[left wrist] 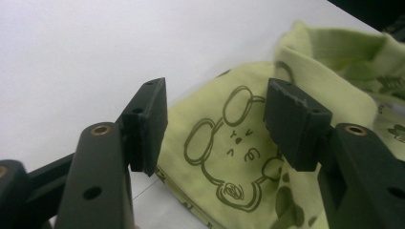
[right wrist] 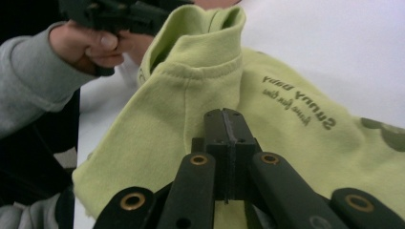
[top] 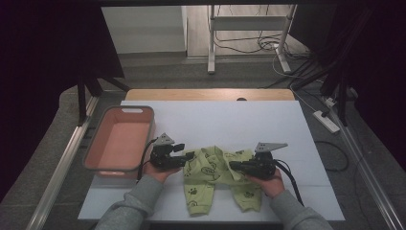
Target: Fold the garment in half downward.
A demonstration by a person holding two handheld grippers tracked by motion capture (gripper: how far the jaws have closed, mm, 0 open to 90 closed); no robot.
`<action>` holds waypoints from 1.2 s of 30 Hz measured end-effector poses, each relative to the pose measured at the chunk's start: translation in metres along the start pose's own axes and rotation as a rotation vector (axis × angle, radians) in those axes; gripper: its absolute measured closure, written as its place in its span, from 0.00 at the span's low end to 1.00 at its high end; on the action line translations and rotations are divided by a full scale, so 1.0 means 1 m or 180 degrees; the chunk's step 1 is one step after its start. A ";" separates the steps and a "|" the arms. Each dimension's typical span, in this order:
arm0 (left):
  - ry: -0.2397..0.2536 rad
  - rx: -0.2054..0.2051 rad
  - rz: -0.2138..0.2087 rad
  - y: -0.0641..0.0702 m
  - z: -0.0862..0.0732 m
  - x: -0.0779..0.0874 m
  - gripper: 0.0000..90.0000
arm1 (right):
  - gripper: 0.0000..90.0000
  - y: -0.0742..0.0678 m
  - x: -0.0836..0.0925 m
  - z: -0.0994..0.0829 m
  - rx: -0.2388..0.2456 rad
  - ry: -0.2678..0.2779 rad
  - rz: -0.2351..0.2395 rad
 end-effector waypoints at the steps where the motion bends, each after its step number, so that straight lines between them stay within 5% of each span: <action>1: 0.0001 0.0000 -0.0001 0.000 0.000 0.000 0.46 | 1.00 -0.002 0.000 0.000 0.0021 -0.0017 0.0003; 19: 0.0006 -0.0012 -0.0006 0.000 0.001 0.001 0.45 | 1.00 -0.021 0.013 -0.008 0.0168 -0.0053 0.0065; 27: -0.0017 -0.0021 -0.0018 0.001 0.000 -0.001 0.45 | 0.99 -0.019 0.019 0.000 0.0209 0.0121 -0.0031; 36: -0.0024 -0.0027 -0.0021 0.001 0.000 -0.001 0.44 | 0.99 -0.008 -0.002 0.011 0.0153 0.0144 -0.0086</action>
Point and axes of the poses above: each handheld gripper's, and its own axes: x roughly backward along the jaws, z roughly out of its top, y roughly to its right, the point moved 1 cm from there along -x, roughly forward along the jaws, and after that the axes turned 13 degrees about y, right-handed, at the moved point
